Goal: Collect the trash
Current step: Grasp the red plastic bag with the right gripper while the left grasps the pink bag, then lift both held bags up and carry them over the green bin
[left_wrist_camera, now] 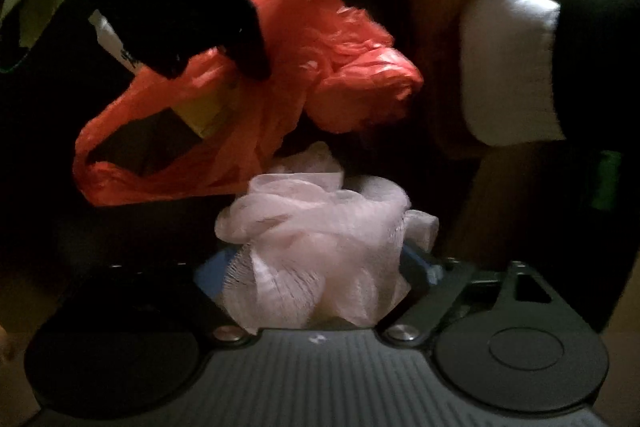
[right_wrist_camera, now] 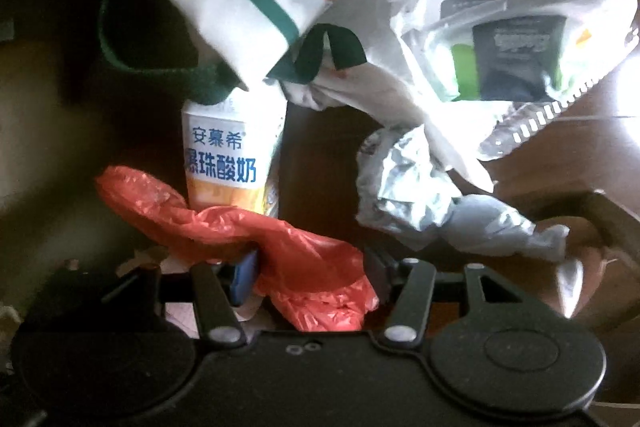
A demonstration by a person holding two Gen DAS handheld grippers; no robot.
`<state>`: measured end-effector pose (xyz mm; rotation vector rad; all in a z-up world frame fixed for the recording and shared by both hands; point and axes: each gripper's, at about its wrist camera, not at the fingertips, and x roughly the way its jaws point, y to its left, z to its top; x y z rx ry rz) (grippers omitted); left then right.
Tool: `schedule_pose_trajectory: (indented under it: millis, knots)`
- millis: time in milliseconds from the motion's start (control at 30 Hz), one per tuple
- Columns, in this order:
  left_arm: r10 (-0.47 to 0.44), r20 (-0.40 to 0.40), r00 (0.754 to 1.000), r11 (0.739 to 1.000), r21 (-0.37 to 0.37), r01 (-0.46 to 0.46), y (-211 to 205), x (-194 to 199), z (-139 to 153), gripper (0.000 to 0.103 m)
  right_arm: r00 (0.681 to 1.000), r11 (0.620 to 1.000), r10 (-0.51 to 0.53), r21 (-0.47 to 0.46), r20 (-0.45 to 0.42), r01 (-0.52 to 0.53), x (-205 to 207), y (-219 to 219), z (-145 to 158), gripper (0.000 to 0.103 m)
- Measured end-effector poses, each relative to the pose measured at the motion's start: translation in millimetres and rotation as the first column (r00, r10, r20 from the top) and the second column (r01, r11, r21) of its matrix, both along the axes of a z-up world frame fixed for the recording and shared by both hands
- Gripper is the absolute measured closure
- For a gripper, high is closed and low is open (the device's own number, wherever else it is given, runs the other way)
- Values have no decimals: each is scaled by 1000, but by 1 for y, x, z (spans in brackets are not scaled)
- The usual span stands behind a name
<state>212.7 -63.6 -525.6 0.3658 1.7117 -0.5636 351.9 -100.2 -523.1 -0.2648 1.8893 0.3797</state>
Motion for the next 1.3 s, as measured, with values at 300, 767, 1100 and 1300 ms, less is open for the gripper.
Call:
schedule_pose_trajectory:
  millis: [300, 767, 1100, 1300]
  knots:
    - [83, -40, 996, 997, 0, -83, 14, 8, -3, 75, 999, 1000, -24, 12, 31, 23, 1, -1, 10, 67]
    - [199, 31, 979, 977, 77, -201, 37, 24, 62, 86, 985, 1000, 9, -12, 173, -7, -11, 3, 95, 96]
    - [416, 187, 890, 908, -29, -419, 73, 12, 171, 85, 931, 997, -71, 59, 358, 53, -33, -2, 200, 96]
    - [517, 291, 805, 853, -99, -512, 93, -2, 232, 85, 883, 986, -144, 138, 446, 92, -52, -15, 260, 96]
